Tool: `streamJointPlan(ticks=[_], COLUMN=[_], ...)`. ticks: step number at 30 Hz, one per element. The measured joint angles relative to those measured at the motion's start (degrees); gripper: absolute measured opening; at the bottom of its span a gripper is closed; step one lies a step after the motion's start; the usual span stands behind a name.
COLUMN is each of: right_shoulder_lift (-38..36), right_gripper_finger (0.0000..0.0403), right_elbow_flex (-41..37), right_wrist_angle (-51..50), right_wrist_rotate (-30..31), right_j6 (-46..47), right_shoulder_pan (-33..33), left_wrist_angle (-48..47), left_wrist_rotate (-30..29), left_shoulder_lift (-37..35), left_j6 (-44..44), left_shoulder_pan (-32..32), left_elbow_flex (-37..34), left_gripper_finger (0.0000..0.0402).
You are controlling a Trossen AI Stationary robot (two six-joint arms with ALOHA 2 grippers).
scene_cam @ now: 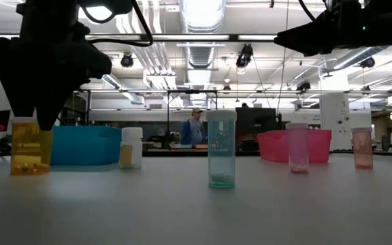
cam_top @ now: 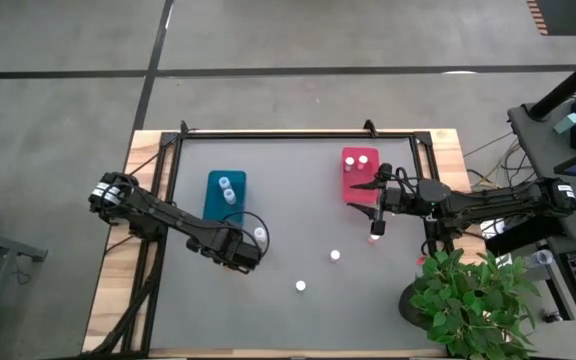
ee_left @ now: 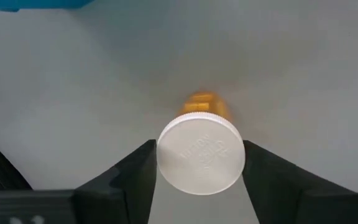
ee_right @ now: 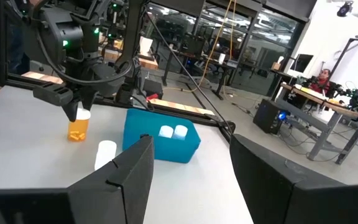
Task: Pick and place medicine bottles into bin by pill shape (circle, oval)
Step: Put the orange capsule bottle into the blue bin
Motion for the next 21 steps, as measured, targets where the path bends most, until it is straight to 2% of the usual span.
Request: streamJointPlan(ticks=[2, 8, 13, 17, 21], right_shoulder_lift=[0.0, 0.0, 0.0, 0.0, 0.0], right_gripper_finger=[0.0201, 0.0201, 0.0201, 0.0201, 0.0201], right_elbow_flex=[0.0, 0.0, 0.0, 0.0, 0.0], right_wrist_angle=[0.0, -0.2, -0.2, -0.2, -0.2], right_wrist_rotate=[0.0, 0.0, 0.0, 0.0, 0.0], right_j6=[0.0, 0.0, 0.0, 0.0, 0.0], right_shoulder_pan=[0.0, 0.0, 0.0, 0.0, 0.0], left_wrist_angle=[0.0, -0.4, -0.1, -0.2, -1.2], left_wrist_rotate=[0.3, 6.6, 6.9, 4.7, -1.5], left_shoulder_lift=[0.0, -0.6, -1.0, -1.0, -1.2], left_j6=[0.2, 4.3, 9.3, 14.0, 19.1], left_shoulder_pan=[0.0, 0.7, 1.6, 2.8, 4.7], left_elbow_flex=[0.0, 3.4, 8.7, 13.7, 18.5], left_gripper_finger=[0.0191, 0.0194, 0.0194, 0.0195, 0.0195])
